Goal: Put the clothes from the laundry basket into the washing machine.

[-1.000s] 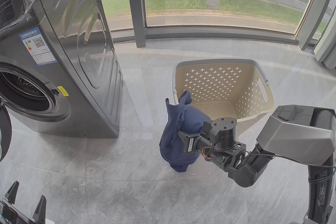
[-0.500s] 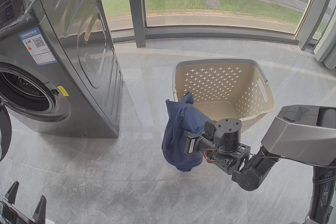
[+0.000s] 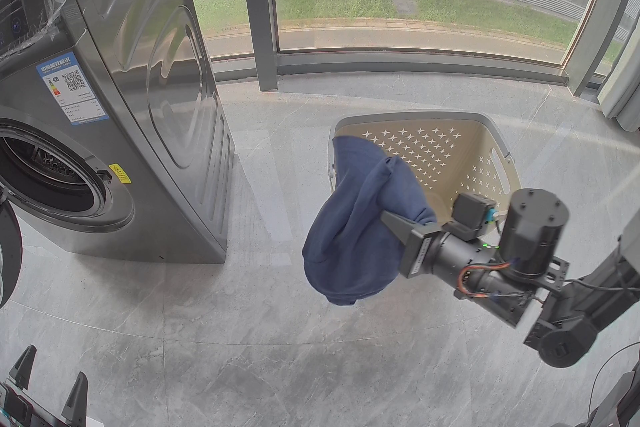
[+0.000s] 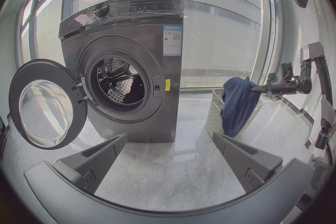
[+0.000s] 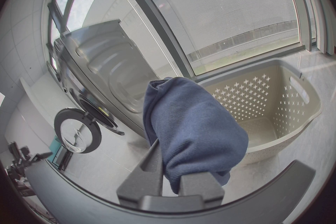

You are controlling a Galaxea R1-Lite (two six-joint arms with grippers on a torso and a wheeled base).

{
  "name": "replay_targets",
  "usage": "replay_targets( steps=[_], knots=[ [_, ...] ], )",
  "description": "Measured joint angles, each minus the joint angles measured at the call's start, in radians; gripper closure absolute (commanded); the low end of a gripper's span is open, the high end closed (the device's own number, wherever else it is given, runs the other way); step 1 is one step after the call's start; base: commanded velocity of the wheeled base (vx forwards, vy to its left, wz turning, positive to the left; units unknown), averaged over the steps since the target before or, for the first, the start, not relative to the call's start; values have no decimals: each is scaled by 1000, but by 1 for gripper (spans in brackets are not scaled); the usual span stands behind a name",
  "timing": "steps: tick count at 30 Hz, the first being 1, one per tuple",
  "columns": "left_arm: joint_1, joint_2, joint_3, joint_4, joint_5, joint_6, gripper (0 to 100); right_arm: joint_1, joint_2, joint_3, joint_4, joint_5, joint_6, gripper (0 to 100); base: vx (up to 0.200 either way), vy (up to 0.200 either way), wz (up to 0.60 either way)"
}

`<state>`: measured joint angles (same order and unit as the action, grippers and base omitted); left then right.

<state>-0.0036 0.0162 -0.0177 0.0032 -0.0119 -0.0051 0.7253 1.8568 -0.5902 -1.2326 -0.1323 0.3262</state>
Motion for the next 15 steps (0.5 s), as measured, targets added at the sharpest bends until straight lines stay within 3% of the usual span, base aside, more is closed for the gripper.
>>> replay_targets(
  steps=[4, 8, 15],
  knots=[
    [0, 0, 0, 0, 1, 0, 0, 3, -116, 66, -1, 20, -14, 100, -200, 0, 0],
    [1, 0, 0, 0, 1, -2, 0, 4, -183, 99, -4, 26, -73, 100, -200, 0, 0],
    [0, 0, 0, 0, 3, -6, 0, 1, -225, 119, -7, 27, -80, 100, -200, 0, 0]
  ],
)
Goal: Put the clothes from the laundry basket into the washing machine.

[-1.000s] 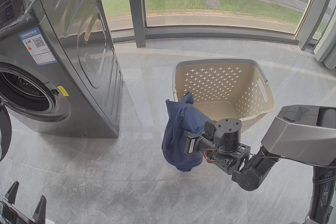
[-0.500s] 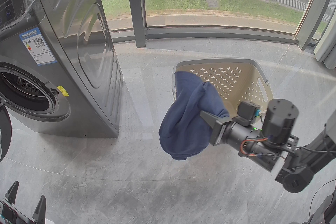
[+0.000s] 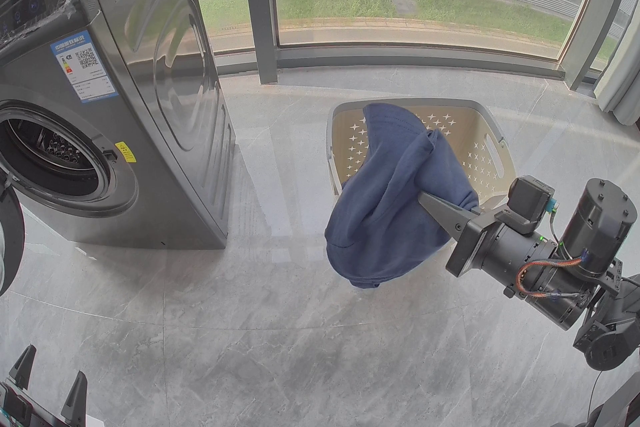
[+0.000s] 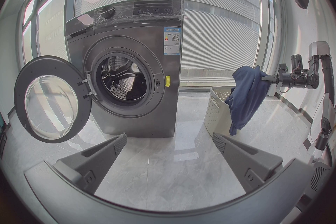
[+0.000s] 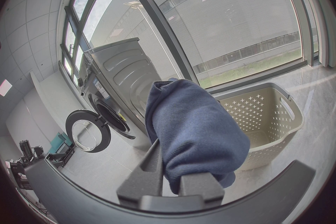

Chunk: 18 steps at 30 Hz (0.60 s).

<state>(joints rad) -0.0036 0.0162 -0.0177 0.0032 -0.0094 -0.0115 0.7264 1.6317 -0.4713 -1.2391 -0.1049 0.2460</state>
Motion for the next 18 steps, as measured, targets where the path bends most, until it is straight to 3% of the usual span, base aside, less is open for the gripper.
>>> replay_targets(
  steps=[9, 15, 18],
  knots=[
    [0, 0, 0, 0, 0, 1, 0, -8, -13, 3, -1, 2, 0, 100, -200, 0, 0],
    [1, 0, 0, 0, 0, 0, 0, -10, -16, 2, -1, 2, 1, 100, 0, 0, 0],
    [0, 0, 0, 1, 2, 0, 0, -10, -16, -1, -1, 2, 1, 100, 0, 200, 0]
  ],
)
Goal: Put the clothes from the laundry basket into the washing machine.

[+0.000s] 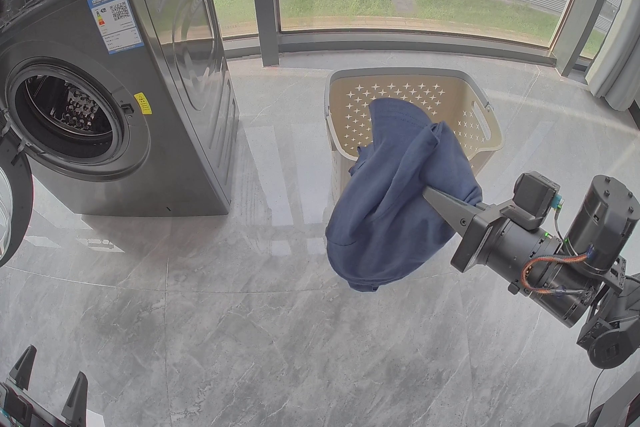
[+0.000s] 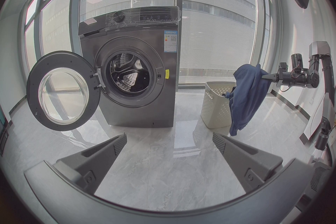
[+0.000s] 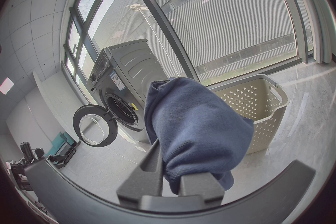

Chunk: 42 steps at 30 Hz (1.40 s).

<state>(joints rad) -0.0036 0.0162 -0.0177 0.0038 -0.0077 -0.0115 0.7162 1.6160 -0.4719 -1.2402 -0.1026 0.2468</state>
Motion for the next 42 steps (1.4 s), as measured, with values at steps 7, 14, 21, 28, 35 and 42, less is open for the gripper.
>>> replay_targets(
  steps=[7, 14, 21, 28, 35, 42],
  knots=[
    [0, 0, 0, 1, 0, 0, 0, -2, -2, -4, -1, -1, -1, 100, 0, 200, 0],
    [-1, 0, 0, 1, 0, -3, 0, -3, -4, -10, -1, -3, -1, 100, 0, 200, 0],
    [0, 0, 0, 1, 0, -7, 0, -3, -1, -13, -45, -8, -1, 100, 0, 200, 0],
    [-1, 0, 0, 1, 0, -7, 0, -2, 14, -12, -101, -12, -3, 100, 0, 200, 0],
    [-1, 0, 0, 1, 0, -7, 0, -3, 20, -11, -101, -14, -3, 100, 0, 200, 0],
    [-1, 0, 0, 1, 0, -7, 0, -3, 21, -11, -101, -14, -3, 100, 0, 200, 0]
  ],
)
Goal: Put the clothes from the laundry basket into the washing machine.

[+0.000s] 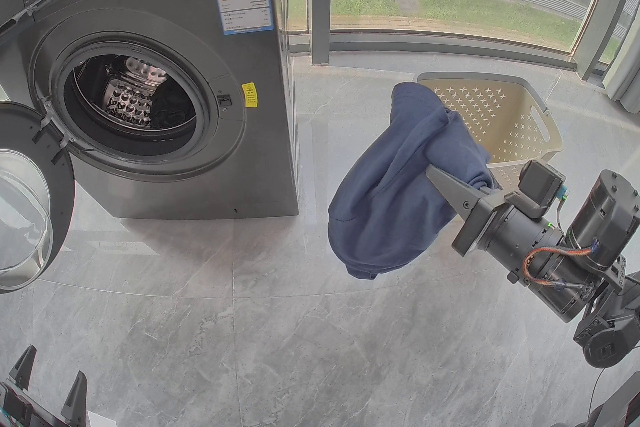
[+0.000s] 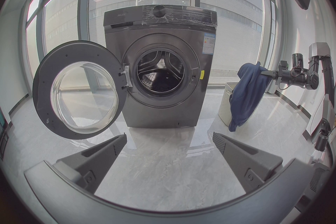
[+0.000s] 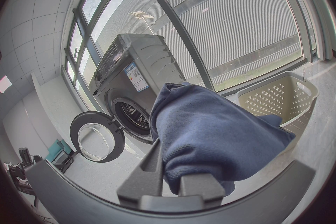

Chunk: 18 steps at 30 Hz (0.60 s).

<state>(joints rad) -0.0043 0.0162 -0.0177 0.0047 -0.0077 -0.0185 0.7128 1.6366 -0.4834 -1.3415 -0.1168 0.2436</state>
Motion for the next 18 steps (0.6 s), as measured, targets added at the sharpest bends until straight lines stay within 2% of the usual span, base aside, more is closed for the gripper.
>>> replay_targets(
  steps=[12, 18],
  knots=[
    [0, 0, 0, 0, 0, 0, 0, -1, -1, -1, 0, 1, -1, 100, 0, 200, 0],
    [0, 0, 0, 0, 0, 0, 0, -2, -2, -3, 0, 0, -1, 100, 0, 0, 0]
  ],
)
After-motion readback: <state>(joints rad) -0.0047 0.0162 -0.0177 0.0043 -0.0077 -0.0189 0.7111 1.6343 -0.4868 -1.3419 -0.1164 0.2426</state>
